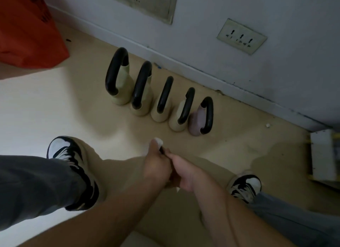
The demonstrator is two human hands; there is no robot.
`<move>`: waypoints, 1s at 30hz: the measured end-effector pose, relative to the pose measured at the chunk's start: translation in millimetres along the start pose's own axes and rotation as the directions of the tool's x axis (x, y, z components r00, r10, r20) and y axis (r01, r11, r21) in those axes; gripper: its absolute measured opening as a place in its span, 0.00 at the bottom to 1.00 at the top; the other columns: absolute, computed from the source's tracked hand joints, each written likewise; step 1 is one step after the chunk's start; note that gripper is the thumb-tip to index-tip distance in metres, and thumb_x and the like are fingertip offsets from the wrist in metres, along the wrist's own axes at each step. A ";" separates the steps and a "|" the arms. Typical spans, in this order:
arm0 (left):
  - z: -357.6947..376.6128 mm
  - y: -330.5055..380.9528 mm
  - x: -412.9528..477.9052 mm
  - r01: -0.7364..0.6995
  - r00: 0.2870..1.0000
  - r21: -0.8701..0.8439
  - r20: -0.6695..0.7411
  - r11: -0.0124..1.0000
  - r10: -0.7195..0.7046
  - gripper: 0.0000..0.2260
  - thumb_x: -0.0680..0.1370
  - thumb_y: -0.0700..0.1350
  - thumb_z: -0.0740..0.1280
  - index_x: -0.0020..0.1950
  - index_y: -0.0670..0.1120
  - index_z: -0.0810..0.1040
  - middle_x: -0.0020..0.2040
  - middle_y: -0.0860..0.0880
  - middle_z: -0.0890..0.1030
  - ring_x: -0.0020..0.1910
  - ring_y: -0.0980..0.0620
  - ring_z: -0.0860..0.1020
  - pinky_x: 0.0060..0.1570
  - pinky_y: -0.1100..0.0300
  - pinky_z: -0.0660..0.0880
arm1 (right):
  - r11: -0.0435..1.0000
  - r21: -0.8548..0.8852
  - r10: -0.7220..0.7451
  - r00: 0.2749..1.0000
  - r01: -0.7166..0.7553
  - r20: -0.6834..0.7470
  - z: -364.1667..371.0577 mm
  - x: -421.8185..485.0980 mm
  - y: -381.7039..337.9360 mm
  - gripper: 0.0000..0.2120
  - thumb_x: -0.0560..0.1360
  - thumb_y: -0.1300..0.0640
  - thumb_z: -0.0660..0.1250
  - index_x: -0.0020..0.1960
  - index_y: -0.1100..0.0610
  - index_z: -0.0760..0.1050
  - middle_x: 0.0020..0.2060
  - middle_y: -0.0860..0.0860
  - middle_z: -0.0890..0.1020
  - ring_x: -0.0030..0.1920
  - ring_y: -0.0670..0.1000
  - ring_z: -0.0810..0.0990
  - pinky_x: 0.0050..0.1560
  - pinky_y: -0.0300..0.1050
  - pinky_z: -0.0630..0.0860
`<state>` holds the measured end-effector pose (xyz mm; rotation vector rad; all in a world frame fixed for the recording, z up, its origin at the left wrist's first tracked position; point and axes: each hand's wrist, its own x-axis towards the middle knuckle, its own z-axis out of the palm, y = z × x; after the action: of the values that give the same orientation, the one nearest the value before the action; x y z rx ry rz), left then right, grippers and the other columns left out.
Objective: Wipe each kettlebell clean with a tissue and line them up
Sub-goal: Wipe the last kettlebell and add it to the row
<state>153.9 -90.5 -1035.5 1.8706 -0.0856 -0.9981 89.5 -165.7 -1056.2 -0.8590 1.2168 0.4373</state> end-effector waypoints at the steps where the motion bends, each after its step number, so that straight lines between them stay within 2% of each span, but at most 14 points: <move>1: -4.8 5.6 18.1 0.018 0.999 0.026 0.036 0.999 -0.019 0.14 0.81 0.38 0.59 0.60 0.54 0.76 0.53 0.51 0.80 0.47 0.54 0.79 0.48 0.63 0.78 | 1.000 -0.004 -0.010 1.000 0.010 -0.004 3.5 1.8 3.3 0.27 0.77 0.34 0.61 0.65 0.51 0.82 0.56 0.52 0.84 0.54 0.58 0.82 0.61 0.60 0.80; 3: -20.3 23.7 42.6 0.027 0.985 0.126 0.164 0.992 -0.048 0.18 0.81 0.37 0.59 0.69 0.48 0.76 0.60 0.47 0.80 0.51 0.51 0.81 0.47 0.67 0.78 | 1.000 0.015 -0.016 0.999 0.016 -0.030 9.8 2.8 7.7 0.28 0.79 0.35 0.61 0.67 0.53 0.80 0.59 0.56 0.85 0.55 0.62 0.84 0.59 0.59 0.80; 6: -25.5 21.7 41.4 -0.048 0.981 0.268 0.194 0.962 -0.005 0.15 0.84 0.44 0.61 0.70 0.46 0.76 0.52 0.43 0.83 0.37 0.49 0.84 0.34 0.61 0.80 | 0.998 0.065 -0.004 0.999 0.007 -0.040 9.3 1.9 7.9 0.27 0.80 0.33 0.60 0.64 0.51 0.82 0.59 0.54 0.86 0.57 0.60 0.86 0.61 0.60 0.81; 8: -16.4 2.6 23.0 -0.070 0.985 0.331 0.170 0.941 0.014 0.14 0.83 0.51 0.62 0.67 0.53 0.78 0.56 0.46 0.82 0.44 0.49 0.83 0.47 0.57 0.79 | 0.999 0.046 -0.006 1.000 0.008 -0.027 6.0 -1.6 4.7 0.26 0.79 0.31 0.60 0.61 0.49 0.84 0.58 0.53 0.86 0.58 0.58 0.85 0.64 0.58 0.80; 9: -5.1 -4.4 8.0 -0.025 0.993 0.240 0.122 0.970 -0.005 0.14 0.82 0.52 0.63 0.66 0.54 0.78 0.58 0.48 0.81 0.51 0.49 0.81 0.55 0.58 0.75 | 0.999 0.047 0.002 1.000 -0.001 -0.013 3.9 -3.4 3.4 0.25 0.79 0.32 0.60 0.60 0.48 0.84 0.58 0.51 0.87 0.60 0.55 0.84 0.66 0.55 0.79; 11: 11.3 -20.3 -14.7 -0.134 0.991 0.274 0.055 0.952 0.123 0.20 0.80 0.45 0.64 0.73 0.49 0.72 0.71 0.48 0.73 0.67 0.52 0.72 0.67 0.70 0.60 | 0.998 0.062 0.015 1.000 -0.015 -0.004 0.8 -4.4 2.9 0.23 0.81 0.34 0.59 0.60 0.48 0.84 0.56 0.48 0.87 0.61 0.49 0.84 0.67 0.48 0.77; 12: 16.9 -26.4 -21.1 -0.158 0.987 0.166 0.018 0.973 0.158 0.23 0.80 0.41 0.62 0.75 0.45 0.68 0.75 0.47 0.68 0.71 0.52 0.68 0.69 0.72 0.55 | 0.998 0.064 0.020 1.000 -0.019 -0.006 0.5 -4.0 2.6 0.23 0.81 0.34 0.59 0.59 0.48 0.84 0.56 0.47 0.87 0.61 0.47 0.83 0.67 0.46 0.77; 13: 18.5 -35.1 -13.4 -0.228 0.969 0.235 -0.038 0.945 0.243 0.24 0.80 0.39 0.61 0.77 0.43 0.65 0.78 0.47 0.64 0.74 0.50 0.65 0.72 0.67 0.54 | 0.998 0.067 0.021 1.000 -0.020 -0.013 0.8 -3.0 2.5 0.24 0.81 0.33 0.58 0.58 0.48 0.84 0.57 0.48 0.87 0.61 0.47 0.83 0.67 0.46 0.77; 15: 10.6 -22.3 16.7 -0.210 0.978 0.269 0.058 0.940 0.202 0.24 0.81 0.41 0.60 0.78 0.48 0.65 0.79 0.51 0.62 0.77 0.50 0.62 0.77 0.54 0.60 | 0.998 0.067 0.001 1.000 0.001 -0.027 2.6 1.4 3.8 0.27 0.80 0.30 0.56 0.58 0.47 0.85 0.60 0.52 0.86 0.58 0.51 0.82 0.64 0.51 0.77; 17: -3.7 -3.2 50.7 -0.094 0.974 0.239 0.225 0.967 0.039 0.21 0.77 0.46 0.63 0.71 0.53 0.73 0.71 0.49 0.75 0.68 0.47 0.75 0.69 0.48 0.73 | 0.998 0.063 -0.025 0.999 0.028 -0.035 5.8 3.8 5.4 0.27 0.80 0.30 0.55 0.59 0.48 0.83 0.60 0.52 0.85 0.53 0.57 0.83 0.60 0.57 0.80; 20: -19.4 18.6 67.1 0.070 0.948 0.171 0.295 0.983 -0.119 0.14 0.81 0.47 0.63 0.64 0.49 0.81 0.52 0.45 0.85 0.49 0.46 0.84 0.53 0.48 0.82 | 0.995 0.093 -0.030 0.999 0.033 -0.037 7.6 3.9 6.6 0.26 0.80 0.30 0.55 0.59 0.46 0.83 0.61 0.51 0.84 0.53 0.60 0.84 0.58 0.57 0.81; 23: -18.4 8.1 27.8 0.093 0.983 0.093 0.147 0.991 -0.106 0.17 0.84 0.45 0.59 0.72 0.54 0.72 0.56 0.46 0.83 0.48 0.48 0.83 0.43 0.58 0.80 | 0.995 0.103 -0.011 1.000 0.014 -0.028 5.8 4.6 5.2 0.26 0.80 0.30 0.54 0.61 0.44 0.82 0.61 0.50 0.84 0.61 0.63 0.83 0.62 0.59 0.81; 27: -3.6 -23.9 -57.7 -0.141 0.984 0.170 -0.086 0.975 0.158 0.27 0.81 0.37 0.59 0.78 0.54 0.60 0.68 0.49 0.76 0.63 0.49 0.78 0.58 0.54 0.77 | 0.996 0.089 0.020 0.999 -0.017 -0.026 -2.1 3.7 1.9 0.30 0.81 0.31 0.54 0.61 0.51 0.83 0.55 0.50 0.86 0.52 0.55 0.85 0.47 0.46 0.83; 30: -0.9 -25.7 -17.1 -0.193 0.979 0.188 -0.025 0.963 0.201 0.25 0.81 0.39 0.60 0.77 0.52 0.63 0.70 0.50 0.74 0.66 0.49 0.75 0.65 0.49 0.75 | 0.997 0.079 0.011 1.000 -0.010 -0.011 1.1 4.6 5.2 0.29 0.80 0.31 0.59 0.62 0.53 0.83 0.57 0.53 0.87 0.56 0.55 0.85 0.57 0.52 0.83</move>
<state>134.3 -68.7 -1045.1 2.0063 -0.3420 -0.8346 88.0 -162.4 -1062.2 -0.7888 1.2412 0.3907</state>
